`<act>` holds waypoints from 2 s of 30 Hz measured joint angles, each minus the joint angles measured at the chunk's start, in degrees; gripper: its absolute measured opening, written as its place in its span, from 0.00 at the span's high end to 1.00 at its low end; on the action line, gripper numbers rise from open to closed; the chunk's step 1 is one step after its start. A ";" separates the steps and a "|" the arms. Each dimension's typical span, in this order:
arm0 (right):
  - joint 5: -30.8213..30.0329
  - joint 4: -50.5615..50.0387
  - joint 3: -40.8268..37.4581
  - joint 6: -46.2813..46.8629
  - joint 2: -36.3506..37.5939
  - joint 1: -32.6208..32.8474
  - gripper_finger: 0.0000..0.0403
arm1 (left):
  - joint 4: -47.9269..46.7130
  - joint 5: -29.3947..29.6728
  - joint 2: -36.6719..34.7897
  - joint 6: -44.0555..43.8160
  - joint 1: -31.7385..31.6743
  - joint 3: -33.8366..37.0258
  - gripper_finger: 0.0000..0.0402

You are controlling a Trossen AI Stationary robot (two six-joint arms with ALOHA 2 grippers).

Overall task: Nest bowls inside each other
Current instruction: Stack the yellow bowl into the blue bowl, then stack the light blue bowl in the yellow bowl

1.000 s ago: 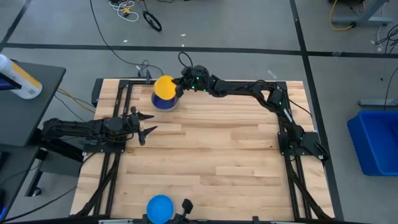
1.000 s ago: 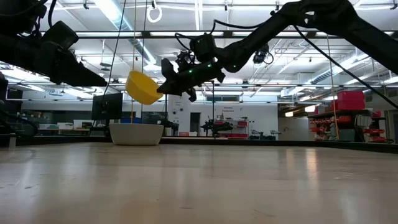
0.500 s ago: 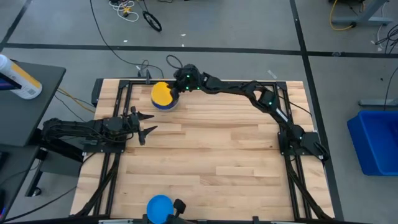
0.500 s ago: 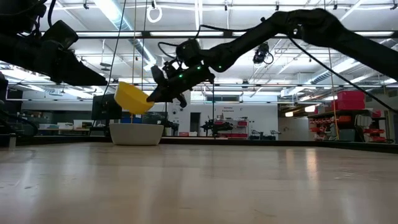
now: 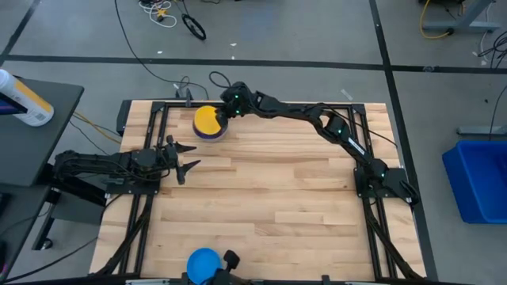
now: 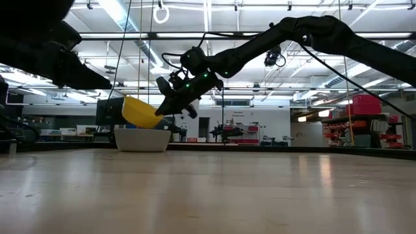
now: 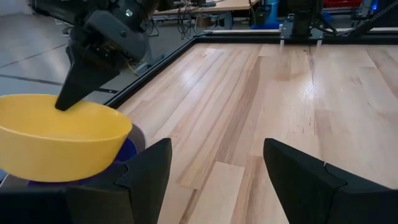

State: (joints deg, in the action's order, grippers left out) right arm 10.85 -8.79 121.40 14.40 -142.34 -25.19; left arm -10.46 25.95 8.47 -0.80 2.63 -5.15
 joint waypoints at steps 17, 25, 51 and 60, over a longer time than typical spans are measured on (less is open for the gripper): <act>-3.30 -7.31 1.87 -1.81 -0.07 0.22 1.00 | 0.02 -0.06 0.00 -0.27 0.01 0.00 0.35; -2.95 -8.22 1.87 -0.87 -0.07 0.20 0.99 | 0.02 -0.06 0.00 -0.41 0.00 -0.02 0.35; 1.15 -2.23 1.83 -5.99 0.13 1.99 0.52 | -0.01 -0.06 0.00 -0.49 0.00 -0.04 0.35; 7.74 2.88 1.73 -14.18 3.80 8.17 0.56 | -1.00 -0.12 -0.02 -0.50 0.02 -0.07 0.35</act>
State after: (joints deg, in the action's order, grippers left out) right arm 18.59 -5.91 123.13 0.22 -138.54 -17.03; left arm -11.46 25.83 8.45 -1.30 2.66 -5.21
